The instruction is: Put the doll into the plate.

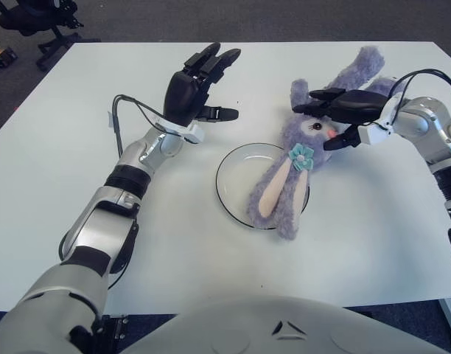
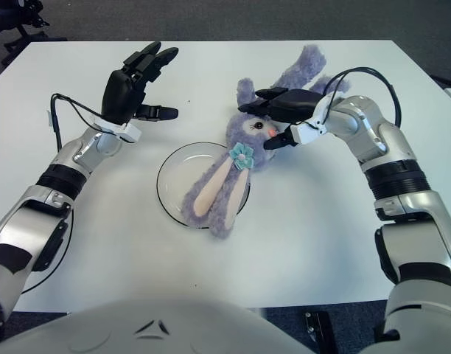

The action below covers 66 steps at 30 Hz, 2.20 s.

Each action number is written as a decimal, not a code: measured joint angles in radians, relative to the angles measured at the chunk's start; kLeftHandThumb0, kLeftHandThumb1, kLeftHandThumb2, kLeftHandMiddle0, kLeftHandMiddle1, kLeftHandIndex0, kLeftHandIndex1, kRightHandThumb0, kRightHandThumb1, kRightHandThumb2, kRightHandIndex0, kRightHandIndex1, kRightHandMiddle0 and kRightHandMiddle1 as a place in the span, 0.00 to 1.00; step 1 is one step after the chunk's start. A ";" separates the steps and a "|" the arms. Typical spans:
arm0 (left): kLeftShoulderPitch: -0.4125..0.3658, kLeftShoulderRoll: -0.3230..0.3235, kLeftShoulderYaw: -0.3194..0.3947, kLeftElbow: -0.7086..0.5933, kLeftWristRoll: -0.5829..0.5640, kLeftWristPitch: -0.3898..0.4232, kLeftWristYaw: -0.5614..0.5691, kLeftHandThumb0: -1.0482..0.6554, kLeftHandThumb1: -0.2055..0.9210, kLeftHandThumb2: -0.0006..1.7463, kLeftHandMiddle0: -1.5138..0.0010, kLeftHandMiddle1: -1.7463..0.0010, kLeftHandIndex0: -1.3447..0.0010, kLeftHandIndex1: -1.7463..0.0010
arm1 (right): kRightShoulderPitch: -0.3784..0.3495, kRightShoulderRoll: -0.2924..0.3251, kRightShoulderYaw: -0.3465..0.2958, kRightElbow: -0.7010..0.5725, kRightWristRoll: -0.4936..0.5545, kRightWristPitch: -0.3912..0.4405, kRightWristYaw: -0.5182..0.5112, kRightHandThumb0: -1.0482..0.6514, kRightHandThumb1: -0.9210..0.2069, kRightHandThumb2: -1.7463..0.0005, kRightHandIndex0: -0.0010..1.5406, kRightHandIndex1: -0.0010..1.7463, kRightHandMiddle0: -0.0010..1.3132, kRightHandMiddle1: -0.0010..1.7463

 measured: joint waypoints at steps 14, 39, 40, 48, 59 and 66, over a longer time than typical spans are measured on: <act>0.015 0.004 0.002 -0.020 0.002 0.007 0.002 0.45 1.00 0.17 0.67 1.00 0.76 0.77 | -0.124 0.048 0.121 0.253 -0.101 -0.081 -0.126 0.02 0.00 0.74 0.00 0.00 0.12 0.00; 0.018 0.014 0.000 -0.032 0.019 0.011 0.034 0.45 1.00 0.18 0.67 1.00 0.75 0.77 | -0.270 0.061 0.169 0.335 -0.004 -0.012 0.295 0.04 0.00 0.78 0.00 0.00 0.12 0.00; 0.018 0.014 0.000 -0.033 0.020 0.011 0.036 0.45 1.00 0.18 0.67 1.00 0.75 0.77 | -0.273 0.062 0.173 0.340 -0.002 -0.011 0.309 0.04 0.00 0.78 0.00 0.00 0.12 0.00; 0.019 0.014 0.000 -0.039 0.028 0.015 0.040 0.45 1.00 0.18 0.67 1.00 0.75 0.78 | -0.300 0.063 0.201 0.336 -0.009 0.006 0.363 0.13 0.00 0.89 0.09 0.02 0.18 0.02; 0.024 0.013 0.000 -0.058 0.037 0.021 0.043 0.47 1.00 0.18 0.68 1.00 0.73 0.82 | -0.309 0.056 0.238 0.248 -0.065 0.080 0.414 0.35 0.00 0.96 0.43 0.06 0.51 0.51; 0.028 0.012 0.000 -0.066 0.038 0.023 0.044 0.48 1.00 0.17 0.68 1.00 0.73 0.83 | -0.248 0.021 0.204 0.202 -0.088 0.012 0.207 0.59 0.16 0.78 0.45 0.59 0.50 0.76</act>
